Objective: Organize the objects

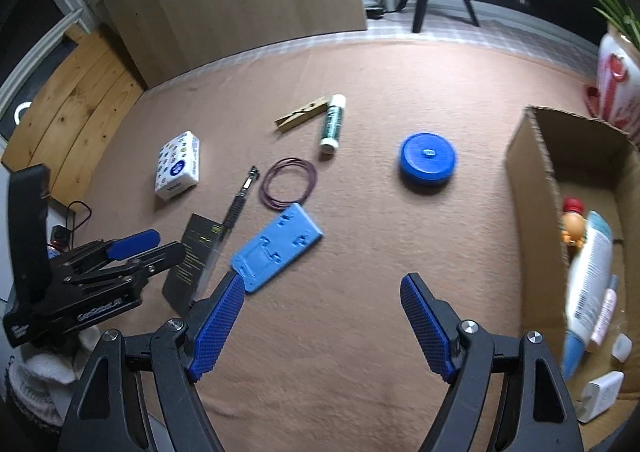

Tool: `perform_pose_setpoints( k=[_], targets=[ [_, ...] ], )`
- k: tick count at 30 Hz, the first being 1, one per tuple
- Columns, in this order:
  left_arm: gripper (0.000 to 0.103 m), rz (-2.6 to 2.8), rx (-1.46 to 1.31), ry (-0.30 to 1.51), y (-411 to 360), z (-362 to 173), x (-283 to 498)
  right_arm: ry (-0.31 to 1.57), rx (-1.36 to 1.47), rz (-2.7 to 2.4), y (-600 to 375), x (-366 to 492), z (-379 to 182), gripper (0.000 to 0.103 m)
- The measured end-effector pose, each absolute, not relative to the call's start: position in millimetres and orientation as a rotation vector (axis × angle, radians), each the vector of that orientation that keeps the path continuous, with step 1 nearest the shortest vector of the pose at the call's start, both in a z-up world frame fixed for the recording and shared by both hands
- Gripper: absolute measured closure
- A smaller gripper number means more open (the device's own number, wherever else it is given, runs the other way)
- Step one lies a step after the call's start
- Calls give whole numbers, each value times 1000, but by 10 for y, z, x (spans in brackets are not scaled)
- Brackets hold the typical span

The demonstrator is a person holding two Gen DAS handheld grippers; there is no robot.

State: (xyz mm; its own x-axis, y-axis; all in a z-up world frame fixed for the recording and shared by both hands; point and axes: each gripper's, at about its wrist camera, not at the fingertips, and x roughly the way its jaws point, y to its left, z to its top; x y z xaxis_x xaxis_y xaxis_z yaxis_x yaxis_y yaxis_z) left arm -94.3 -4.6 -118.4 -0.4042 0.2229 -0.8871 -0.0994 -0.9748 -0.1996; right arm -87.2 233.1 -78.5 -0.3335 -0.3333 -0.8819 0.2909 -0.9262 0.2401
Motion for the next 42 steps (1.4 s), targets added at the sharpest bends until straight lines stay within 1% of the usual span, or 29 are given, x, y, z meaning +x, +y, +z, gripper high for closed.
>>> perform_pose_setpoints(
  k=[2, 3, 4, 7, 10, 16, 20, 22, 27, 29, 32, 36, 42],
  targets=[
    [49, 2471, -1568, -179, -66, -1125, -924, -65, 1528, -2277, 2251, -909, -797, 26],
    [50, 2468, -1560, -179, -68, -1108, -907, -70, 1525, -2268, 2218, -927, -799, 30],
    [54, 2458, -1551, -184, -63, -1095, -890, -77, 1526, -2250, 2162, -962, -812, 36],
    [63, 2411, -1546, -208, 101, -1161, -897, -109, 1551, -2207, 2061, -1044, -861, 47],
    [69, 2375, -1552, -230, 205, -1237, -887, -179, 1588, -2149, 1981, -1141, -939, 53],
    [70, 2333, -1566, -262, 312, -1334, -881, -265, 1635, -2053, 1813, -1221, -1087, 55],
    [71, 2308, -1583, -281, 329, -1412, -883, -284, 1663, -2020, 1760, -1229, -1173, 55],
    [71, 2309, -1594, -275, 334, -1453, -874, -283, 1670, -2020, 1770, -1241, -1191, 59],
    [71, 2368, -1604, -193, 292, -1472, -870, -181, 1691, -2108, 1793, -1285, -1237, 60],
    [71, 2413, -1609, -124, 268, -1460, -869, -172, 1699, -2117, 1806, -1308, -1259, 60],
    [71, 2440, -1618, -87, 215, -1467, -878, -160, 1703, -2124, 1770, -1318, -1304, 60],
    [71, 2433, -1625, -113, 123, -1472, -881, -170, 1681, -2104, 1645, -1311, -1339, 60],
    [71, 2418, -1622, -138, 110, -1455, -859, -117, 1685, -2074, 1284, -1313, -1446, 60]
  ],
)
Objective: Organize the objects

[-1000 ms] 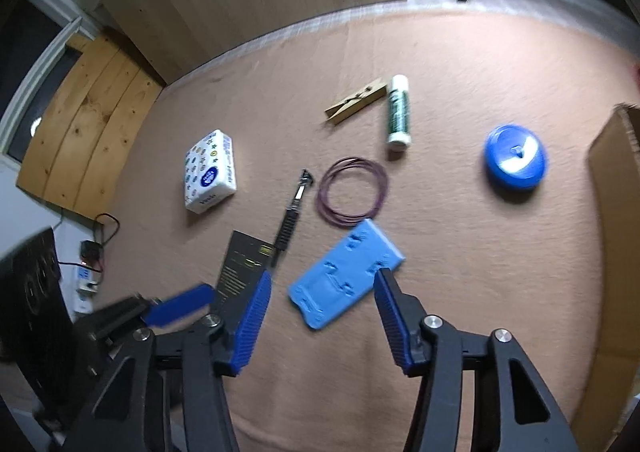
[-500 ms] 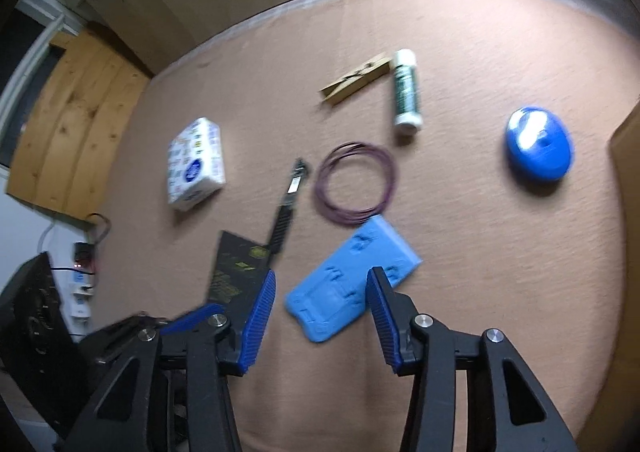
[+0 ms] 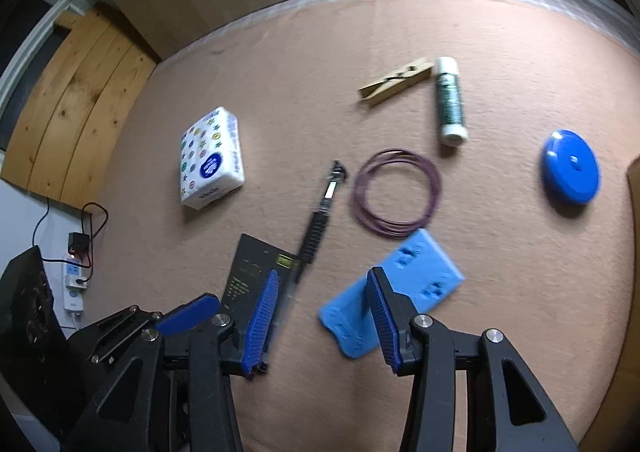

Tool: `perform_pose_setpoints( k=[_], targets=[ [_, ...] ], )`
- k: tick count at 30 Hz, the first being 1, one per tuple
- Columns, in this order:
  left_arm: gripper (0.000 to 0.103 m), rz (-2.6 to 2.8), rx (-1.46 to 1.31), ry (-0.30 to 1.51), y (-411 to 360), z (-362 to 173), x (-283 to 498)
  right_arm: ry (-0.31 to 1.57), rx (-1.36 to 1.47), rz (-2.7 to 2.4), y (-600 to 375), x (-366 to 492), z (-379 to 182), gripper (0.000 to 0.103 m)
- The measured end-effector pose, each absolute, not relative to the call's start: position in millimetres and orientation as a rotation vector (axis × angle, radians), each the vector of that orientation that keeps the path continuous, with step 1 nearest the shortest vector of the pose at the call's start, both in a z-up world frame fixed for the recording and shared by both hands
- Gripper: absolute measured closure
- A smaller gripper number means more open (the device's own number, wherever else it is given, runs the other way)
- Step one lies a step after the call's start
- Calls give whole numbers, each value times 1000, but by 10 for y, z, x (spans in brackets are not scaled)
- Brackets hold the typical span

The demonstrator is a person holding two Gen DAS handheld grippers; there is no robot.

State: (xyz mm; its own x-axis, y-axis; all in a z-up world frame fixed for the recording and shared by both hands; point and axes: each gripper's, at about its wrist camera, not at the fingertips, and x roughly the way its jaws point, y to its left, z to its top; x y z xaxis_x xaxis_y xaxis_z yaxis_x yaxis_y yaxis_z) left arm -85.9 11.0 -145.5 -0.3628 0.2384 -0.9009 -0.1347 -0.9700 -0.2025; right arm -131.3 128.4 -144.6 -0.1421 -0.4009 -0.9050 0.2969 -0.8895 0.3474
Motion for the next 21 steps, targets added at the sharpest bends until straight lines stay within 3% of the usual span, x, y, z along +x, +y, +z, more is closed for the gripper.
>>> perform_pose_setpoints(
  k=[3, 7, 21],
  targets=[
    [71, 2407, -1628, -148, 100, -1454, -841, -59, 1683, -2085, 1125, -1298, -1458, 62],
    [71, 2404, -1634, -158, 92, -1460, -843, 49, 1707, -2077, 951, -1290, -1544, 78],
    [62, 2383, -1641, -189, 119, -1448, -835, 24, 1716, -2073, 1147, -1250, -1485, 80]
  ],
)
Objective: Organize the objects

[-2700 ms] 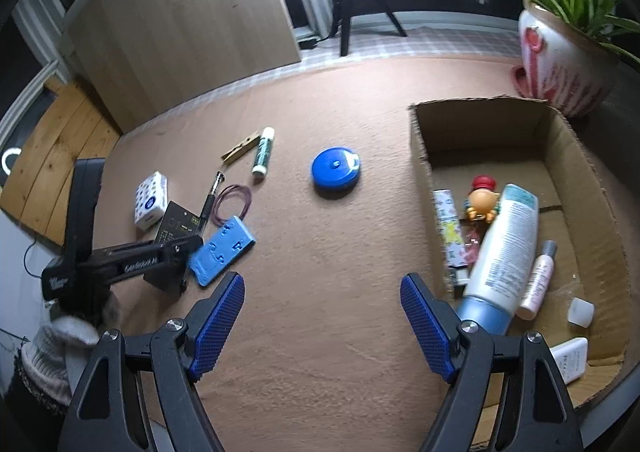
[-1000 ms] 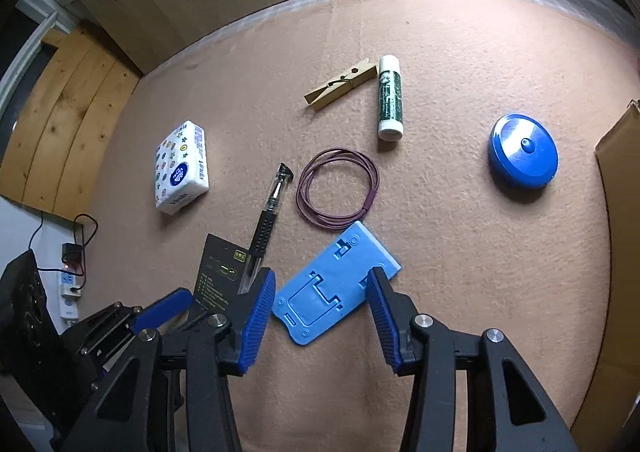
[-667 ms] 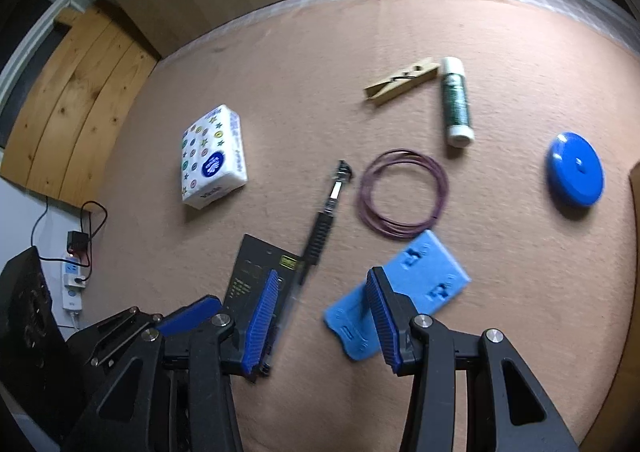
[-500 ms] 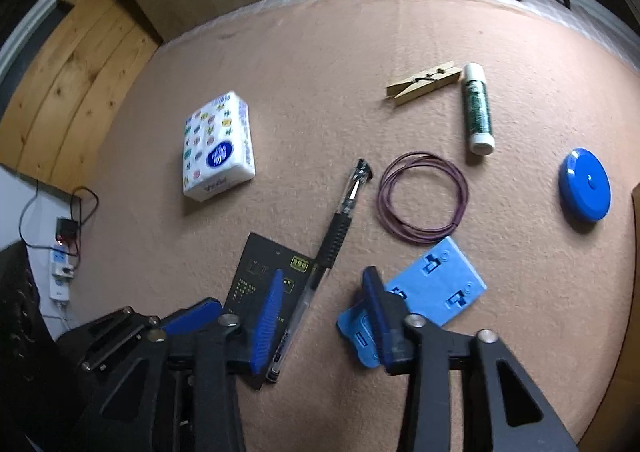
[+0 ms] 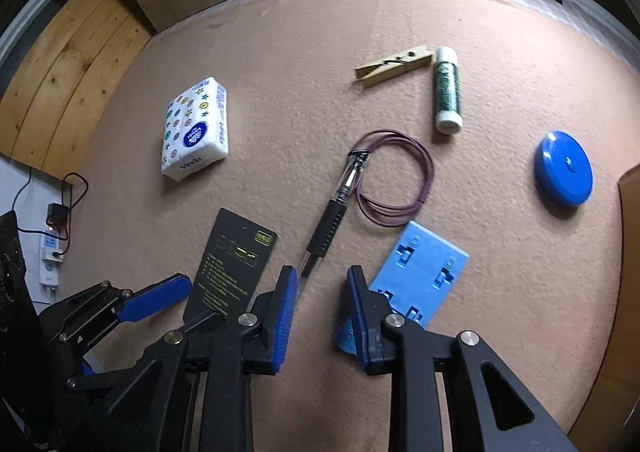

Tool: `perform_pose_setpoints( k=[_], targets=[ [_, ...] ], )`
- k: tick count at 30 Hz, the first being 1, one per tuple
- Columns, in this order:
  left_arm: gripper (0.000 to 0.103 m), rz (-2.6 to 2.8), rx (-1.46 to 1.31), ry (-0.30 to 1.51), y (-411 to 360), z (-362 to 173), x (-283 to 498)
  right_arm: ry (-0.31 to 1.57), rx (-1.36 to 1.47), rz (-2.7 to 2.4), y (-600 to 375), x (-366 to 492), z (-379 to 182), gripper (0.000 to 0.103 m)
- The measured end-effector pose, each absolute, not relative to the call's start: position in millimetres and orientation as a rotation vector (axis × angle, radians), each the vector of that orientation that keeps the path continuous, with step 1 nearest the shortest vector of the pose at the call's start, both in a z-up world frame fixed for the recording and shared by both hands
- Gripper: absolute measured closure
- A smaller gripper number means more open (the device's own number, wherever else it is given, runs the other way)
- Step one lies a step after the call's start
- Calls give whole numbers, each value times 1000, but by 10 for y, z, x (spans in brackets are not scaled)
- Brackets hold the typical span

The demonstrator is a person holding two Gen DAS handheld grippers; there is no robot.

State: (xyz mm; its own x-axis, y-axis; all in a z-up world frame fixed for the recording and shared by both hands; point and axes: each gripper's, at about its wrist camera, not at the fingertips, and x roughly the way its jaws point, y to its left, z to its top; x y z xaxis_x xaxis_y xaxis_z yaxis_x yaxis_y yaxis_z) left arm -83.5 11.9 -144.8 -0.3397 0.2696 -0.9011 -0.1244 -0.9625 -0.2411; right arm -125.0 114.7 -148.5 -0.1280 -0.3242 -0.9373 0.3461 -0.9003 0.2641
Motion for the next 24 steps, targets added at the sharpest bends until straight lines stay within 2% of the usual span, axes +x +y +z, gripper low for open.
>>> perform_pose_setpoints(
  k=[3, 5, 9, 11, 12, 13, 20, 24],
  targets=[
    [62, 2376, -1633, -189, 158, -1415, -827, 53, 1737, -2098, 1340, -1234, -1484, 88],
    [62, 2372, -1619, -184, 213, -1379, -825, -11, 1740, -2080, 1435, -1227, -1493, 88],
    [62, 2356, -1596, -161, 353, -1333, -847, -179, 1683, -2099, 1685, -1159, -1370, 79],
    [62, 2354, -1587, -139, 437, -1331, -889, -206, 1660, -2167, 1807, -1118, -1293, 67],
    [62, 2351, -1585, -133, 470, -1333, -911, -200, 1659, -2196, 1837, -1104, -1274, 56],
    [62, 2344, -1584, -128, 514, -1336, -943, -186, 1664, -2219, 1875, -1095, -1266, 52],
    [62, 2310, -1589, -66, 783, -1364, -1106, -108, 1708, -2244, 2104, -1141, -1321, 52],
    [68, 2309, -1614, -49, 857, -1403, -1162, -30, 1710, -2278, 2047, -1161, -1332, 52]
  ],
)
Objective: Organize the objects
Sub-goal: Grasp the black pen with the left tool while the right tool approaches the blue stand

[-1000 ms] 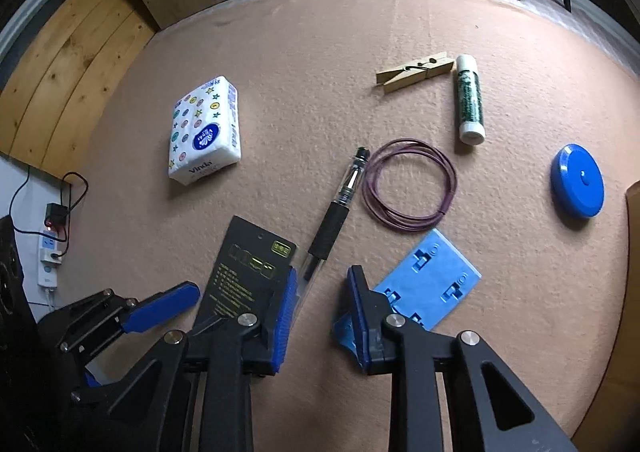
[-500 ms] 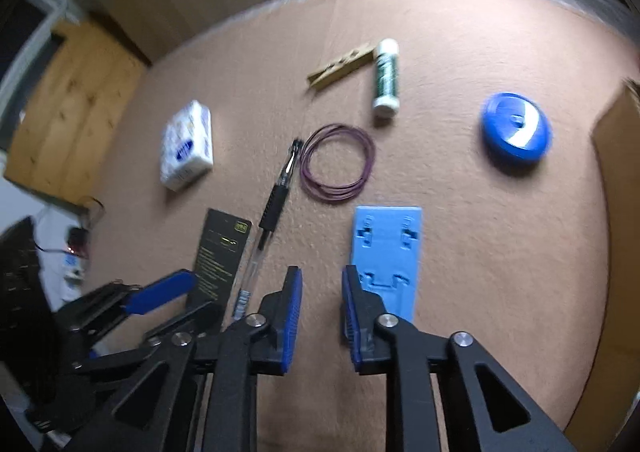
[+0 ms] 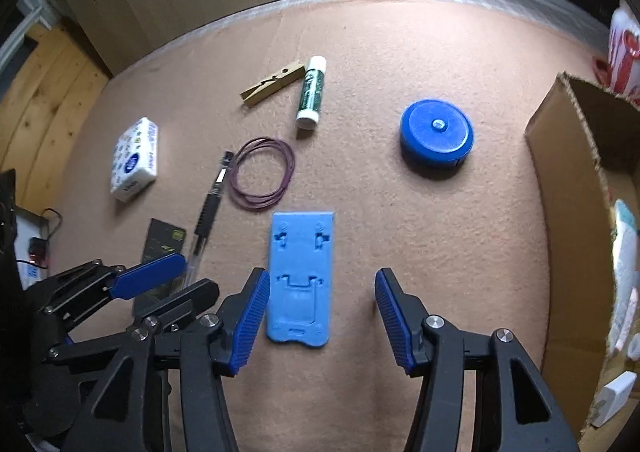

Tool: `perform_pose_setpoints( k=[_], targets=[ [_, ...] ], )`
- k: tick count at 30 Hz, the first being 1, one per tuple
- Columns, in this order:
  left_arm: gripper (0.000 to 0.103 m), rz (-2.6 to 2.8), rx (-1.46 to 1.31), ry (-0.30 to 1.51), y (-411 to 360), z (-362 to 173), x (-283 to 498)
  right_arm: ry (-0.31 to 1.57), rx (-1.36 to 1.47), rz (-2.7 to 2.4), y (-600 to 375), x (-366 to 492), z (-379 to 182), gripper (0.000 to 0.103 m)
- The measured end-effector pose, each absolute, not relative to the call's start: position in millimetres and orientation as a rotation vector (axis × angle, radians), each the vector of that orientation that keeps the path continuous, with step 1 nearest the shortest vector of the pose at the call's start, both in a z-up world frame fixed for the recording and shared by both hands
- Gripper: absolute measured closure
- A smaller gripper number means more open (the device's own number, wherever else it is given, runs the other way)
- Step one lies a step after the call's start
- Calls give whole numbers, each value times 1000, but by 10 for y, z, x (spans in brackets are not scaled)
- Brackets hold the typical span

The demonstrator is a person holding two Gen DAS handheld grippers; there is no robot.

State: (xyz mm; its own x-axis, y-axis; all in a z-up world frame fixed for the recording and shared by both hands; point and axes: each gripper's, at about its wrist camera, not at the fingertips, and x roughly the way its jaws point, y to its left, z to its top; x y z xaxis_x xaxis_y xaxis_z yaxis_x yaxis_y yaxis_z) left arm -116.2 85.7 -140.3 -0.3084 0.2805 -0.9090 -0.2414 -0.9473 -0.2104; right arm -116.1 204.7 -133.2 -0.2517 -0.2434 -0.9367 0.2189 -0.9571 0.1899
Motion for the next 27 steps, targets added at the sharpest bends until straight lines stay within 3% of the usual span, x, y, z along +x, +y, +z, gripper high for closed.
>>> perform_pose_setpoints(
  k=[9, 17, 21, 27],
  targets=[
    [91, 2304, -1634, -35, 808, -1470, -1167, 64, 1722, -2265, 1938, -1169, -1414, 52],
    [94, 2313, -1641, -124, 711, -1486, -1119, 152, 1689, -2272, 1898, -1117, -1402, 54],
    [94, 2300, -1642, -143, 734, -1482, -1073, 127, 1680, -2243, 1948, -1067, -1370, 75],
    [93, 2283, -1637, -131, 856, -1483, -976, 98, 1694, -2250, 2125, -983, -1335, 74]
  ],
)
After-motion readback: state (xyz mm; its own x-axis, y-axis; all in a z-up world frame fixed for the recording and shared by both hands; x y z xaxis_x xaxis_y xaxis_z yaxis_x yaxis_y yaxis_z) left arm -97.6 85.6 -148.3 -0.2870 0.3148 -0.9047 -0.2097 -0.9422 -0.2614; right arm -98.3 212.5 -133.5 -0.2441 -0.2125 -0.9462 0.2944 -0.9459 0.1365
